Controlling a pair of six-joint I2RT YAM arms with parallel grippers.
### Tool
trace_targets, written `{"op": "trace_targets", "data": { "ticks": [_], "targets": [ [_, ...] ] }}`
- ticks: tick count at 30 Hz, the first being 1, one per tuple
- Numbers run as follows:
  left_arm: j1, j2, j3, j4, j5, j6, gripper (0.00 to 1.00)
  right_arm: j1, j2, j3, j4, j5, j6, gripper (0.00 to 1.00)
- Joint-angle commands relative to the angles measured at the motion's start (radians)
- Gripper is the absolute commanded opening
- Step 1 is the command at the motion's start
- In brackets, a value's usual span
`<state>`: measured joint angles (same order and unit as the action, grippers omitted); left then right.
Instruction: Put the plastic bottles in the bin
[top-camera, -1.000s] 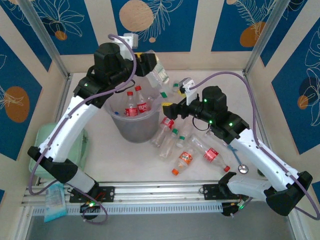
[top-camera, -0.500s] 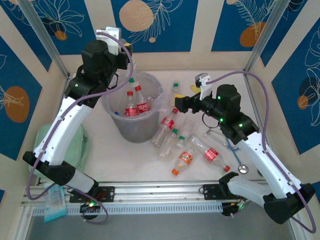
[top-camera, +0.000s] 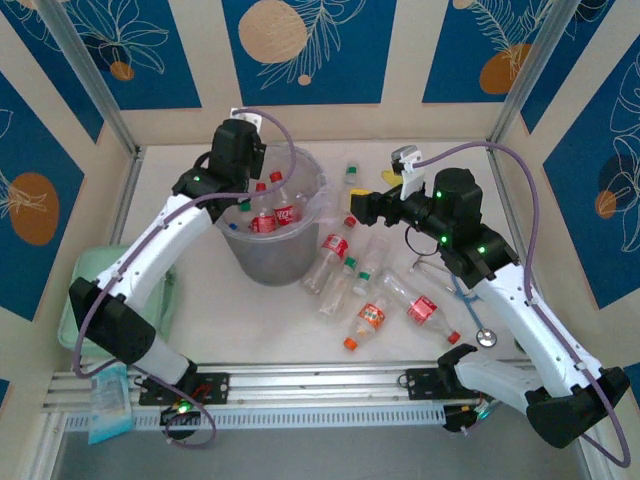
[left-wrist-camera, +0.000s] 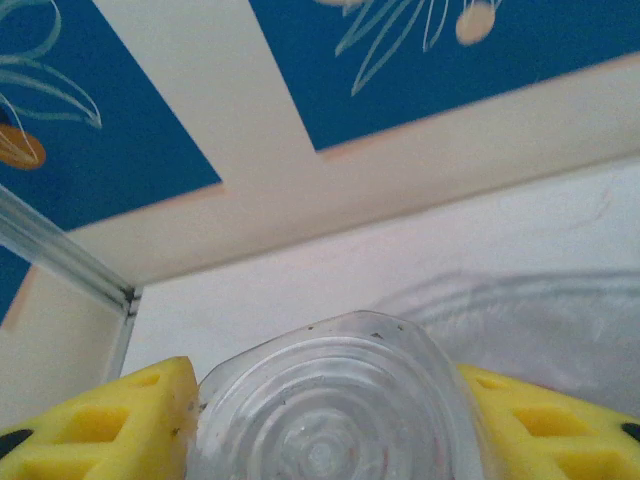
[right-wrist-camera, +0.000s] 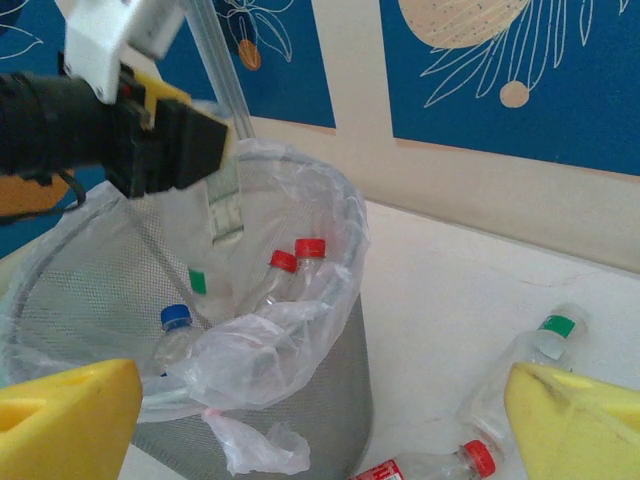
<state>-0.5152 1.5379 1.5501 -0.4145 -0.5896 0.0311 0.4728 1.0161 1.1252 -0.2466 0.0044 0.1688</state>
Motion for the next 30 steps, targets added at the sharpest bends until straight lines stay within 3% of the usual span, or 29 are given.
{"op": "trace_targets", "data": {
  "ticks": [1,7,15,18,26,30],
  "targets": [
    [0.007,-0.005,-0.067,0.05,-0.043,-0.052,0.24,-0.006,0.004,-0.011,0.013,-0.021,0.012,0.93],
    [0.007,-0.007,-0.175,0.051,-0.036,-0.138,0.24,-0.015,0.004,-0.013,0.013,-0.024,0.014,0.93],
    [0.007,0.007,-0.248,0.01,0.083,-0.242,0.3,-0.02,0.009,-0.011,0.014,-0.031,0.02,0.93],
    [0.007,0.004,-0.248,-0.007,0.148,-0.252,0.39,-0.023,0.011,-0.011,0.012,-0.032,0.021,0.93],
    [0.004,-0.056,-0.142,-0.064,0.221,-0.217,0.79,-0.037,0.018,-0.012,0.004,-0.041,0.031,0.93],
    [0.003,-0.088,-0.063,-0.102,0.229,-0.183,0.9,-0.048,0.019,-0.011,-0.003,-0.044,0.038,0.93]
  ]
}}
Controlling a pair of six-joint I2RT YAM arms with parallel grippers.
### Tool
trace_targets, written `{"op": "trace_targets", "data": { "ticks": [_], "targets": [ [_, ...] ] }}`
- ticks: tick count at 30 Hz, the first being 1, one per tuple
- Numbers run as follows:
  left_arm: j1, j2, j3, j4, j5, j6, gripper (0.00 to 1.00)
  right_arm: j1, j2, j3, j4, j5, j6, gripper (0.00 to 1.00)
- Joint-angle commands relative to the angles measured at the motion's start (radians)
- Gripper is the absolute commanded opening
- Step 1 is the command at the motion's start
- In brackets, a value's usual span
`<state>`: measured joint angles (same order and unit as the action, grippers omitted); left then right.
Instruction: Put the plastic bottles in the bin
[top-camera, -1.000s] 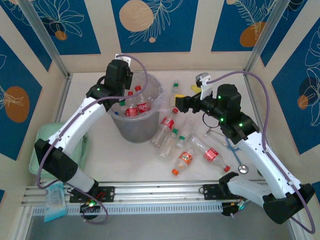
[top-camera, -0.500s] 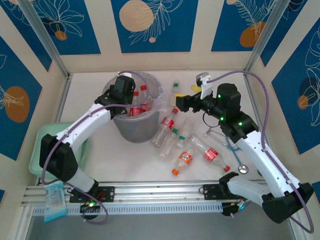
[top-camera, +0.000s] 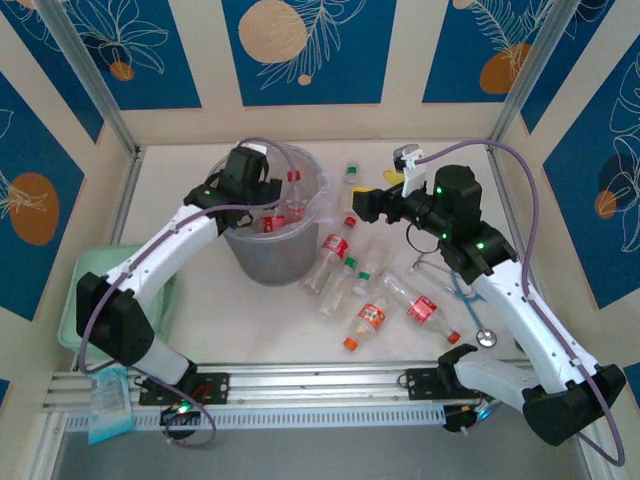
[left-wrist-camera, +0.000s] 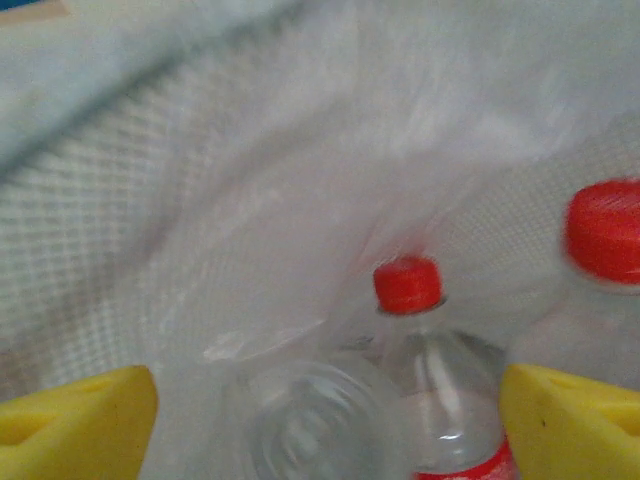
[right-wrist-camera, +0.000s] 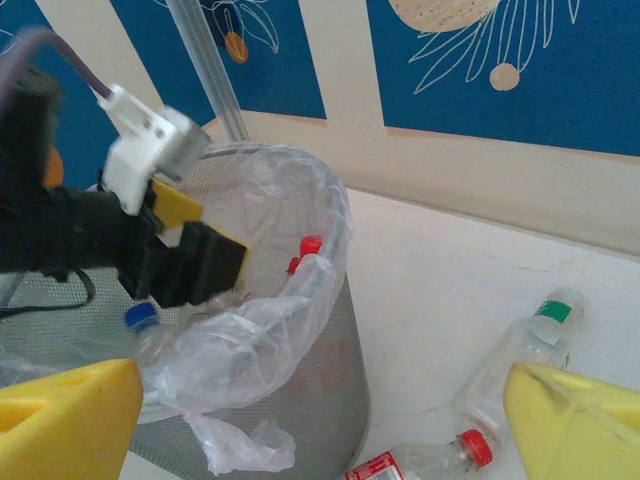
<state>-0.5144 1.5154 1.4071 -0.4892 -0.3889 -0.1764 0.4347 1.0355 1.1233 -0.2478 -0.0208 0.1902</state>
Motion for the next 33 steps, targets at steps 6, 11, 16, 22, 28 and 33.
{"op": "trace_targets", "data": {
  "ticks": [6,11,16,22,28,33],
  "targets": [
    [0.0,-0.092,0.121,-0.058,0.019,0.049,0.9,-0.054,-0.001,-0.016,-0.028,-0.028,0.039,0.94],
    [-0.013,-0.128,0.099,-0.055,0.04,0.03,0.9,-0.106,0.011,-0.02,-0.067,-0.026,0.065,0.93],
    [-0.03,-0.167,0.107,-0.07,0.063,0.003,0.9,-0.167,0.08,0.011,-0.168,0.013,0.1,0.93],
    [-0.03,-0.218,0.077,-0.055,0.17,-0.063,0.9,-0.209,0.237,0.078,-0.266,0.062,0.169,0.95],
    [-0.034,-0.25,0.028,-0.03,0.273,-0.115,0.92,-0.199,0.503,0.237,-0.344,0.079,0.218,1.0],
    [-0.038,-0.294,-0.044,0.015,0.33,-0.153,0.93,-0.137,0.755,0.438,-0.432,0.133,0.208,0.99]
  ]
}}
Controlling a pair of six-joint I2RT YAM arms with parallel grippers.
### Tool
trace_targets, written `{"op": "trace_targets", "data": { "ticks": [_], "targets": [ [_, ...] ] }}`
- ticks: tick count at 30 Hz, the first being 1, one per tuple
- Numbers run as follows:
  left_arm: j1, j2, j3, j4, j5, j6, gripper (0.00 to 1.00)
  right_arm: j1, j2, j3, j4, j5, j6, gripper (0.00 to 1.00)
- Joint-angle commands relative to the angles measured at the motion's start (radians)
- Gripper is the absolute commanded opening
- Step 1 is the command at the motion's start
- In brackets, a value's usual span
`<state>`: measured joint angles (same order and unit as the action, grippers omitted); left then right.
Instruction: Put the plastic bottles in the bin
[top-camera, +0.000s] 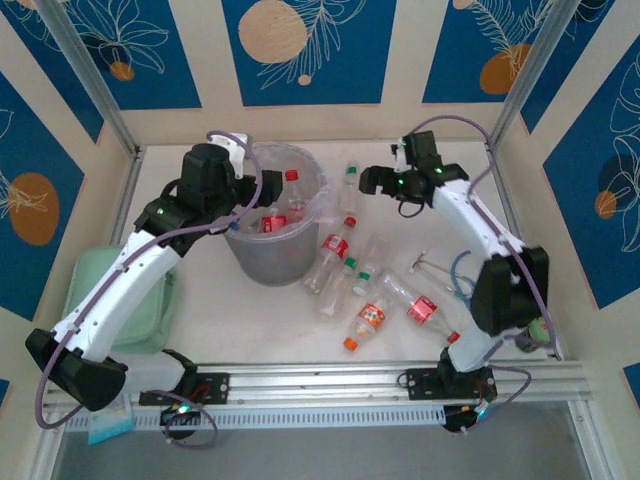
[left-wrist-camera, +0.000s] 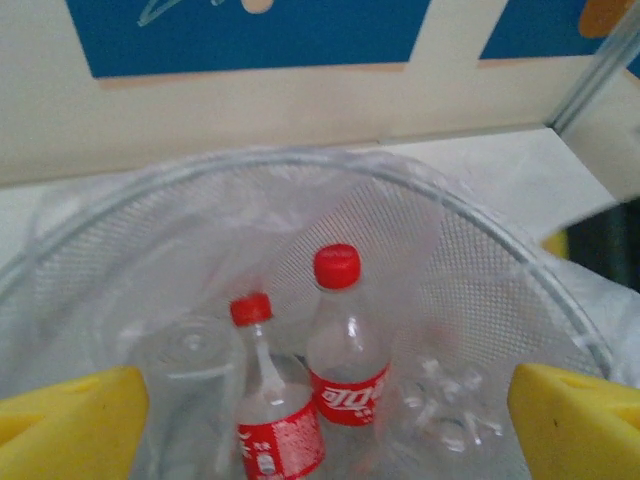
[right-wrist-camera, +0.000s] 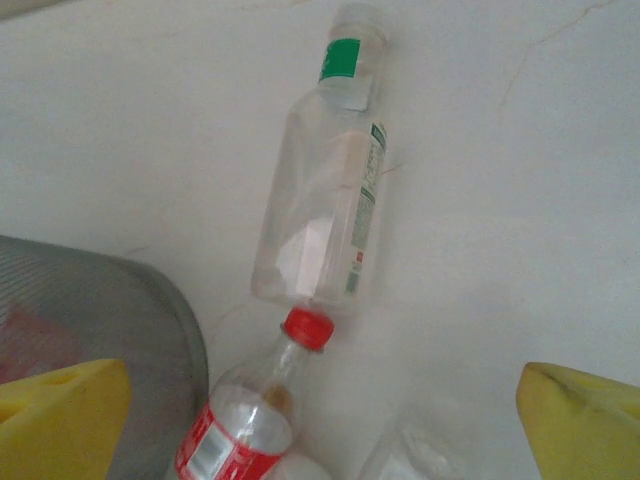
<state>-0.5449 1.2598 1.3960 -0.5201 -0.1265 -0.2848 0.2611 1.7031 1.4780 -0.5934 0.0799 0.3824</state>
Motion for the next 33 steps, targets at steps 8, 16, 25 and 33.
{"op": "trace_targets", "data": {
  "ticks": [8,16,25,33],
  "targets": [
    [-0.007,-0.091,-0.126,0.103,0.121,-0.078,0.94,0.093,0.459,0.45,-0.261,0.11,0.022,0.99],
    [-0.007,-0.134,-0.198,0.156,0.114,-0.086,0.94,0.092,0.58,0.525,-0.272,0.12,0.035,0.87],
    [-0.007,-0.138,-0.205,0.163,0.095,-0.065,0.96,0.103,0.61,0.551,-0.275,0.114,0.026,0.77],
    [-0.007,-0.152,-0.202,0.15,0.069,-0.074,0.96,0.105,0.627,0.561,-0.308,0.116,0.02,0.72]
  ]
}}
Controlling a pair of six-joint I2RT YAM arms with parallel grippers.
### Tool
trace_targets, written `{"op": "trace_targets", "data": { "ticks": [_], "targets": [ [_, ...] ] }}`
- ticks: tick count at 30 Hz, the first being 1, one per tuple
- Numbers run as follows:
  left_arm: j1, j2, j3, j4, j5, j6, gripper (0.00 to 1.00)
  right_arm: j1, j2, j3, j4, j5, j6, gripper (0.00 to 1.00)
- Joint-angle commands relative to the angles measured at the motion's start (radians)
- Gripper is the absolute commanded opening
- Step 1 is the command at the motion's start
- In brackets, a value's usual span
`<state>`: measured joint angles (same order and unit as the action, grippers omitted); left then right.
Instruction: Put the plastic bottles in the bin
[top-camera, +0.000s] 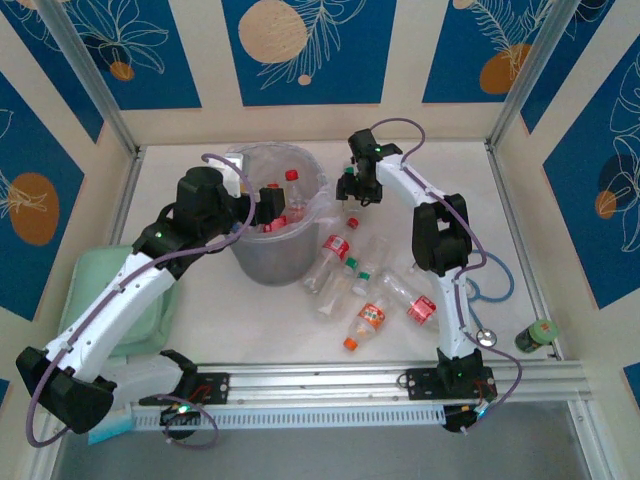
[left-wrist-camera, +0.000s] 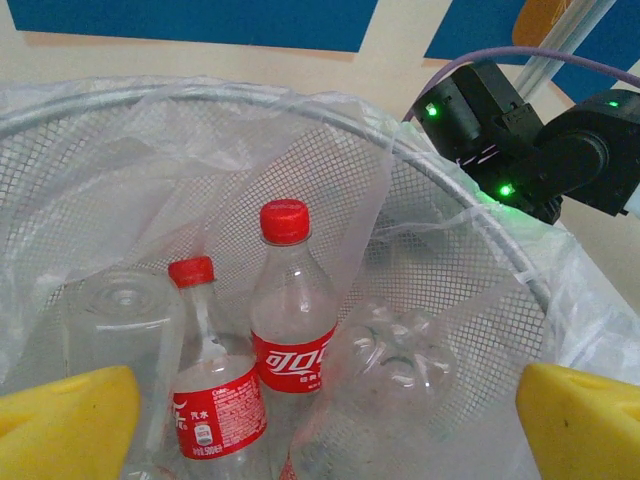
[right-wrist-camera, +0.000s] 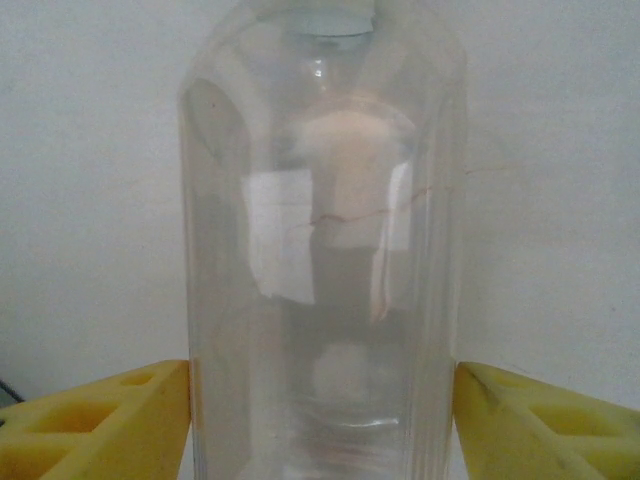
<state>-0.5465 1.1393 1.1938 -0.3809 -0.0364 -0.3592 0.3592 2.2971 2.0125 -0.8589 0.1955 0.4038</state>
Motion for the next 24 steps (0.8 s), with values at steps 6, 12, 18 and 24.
{"op": "trace_targets", "data": {
  "ticks": [6,12,18,24],
  "targets": [
    [-0.006,-0.061,-0.029,0.024,-0.028,-0.016,0.96,0.011,0.013,-0.058,-0.001,-0.005,-0.009,0.78],
    [-0.006,-0.083,-0.032,0.016,-0.026,-0.019,0.96,-0.003,-0.102,-0.197,0.089,-0.014,0.002,0.64],
    [-0.004,-0.113,-0.024,0.03,0.009,-0.061,0.97,-0.044,-0.297,-0.363,0.185,-0.067,0.074,0.49],
    [-0.003,-0.087,0.035,0.07,0.055,-0.114,0.97,-0.048,-0.517,-0.539,0.301,-0.099,0.093,0.36]
  ]
}}
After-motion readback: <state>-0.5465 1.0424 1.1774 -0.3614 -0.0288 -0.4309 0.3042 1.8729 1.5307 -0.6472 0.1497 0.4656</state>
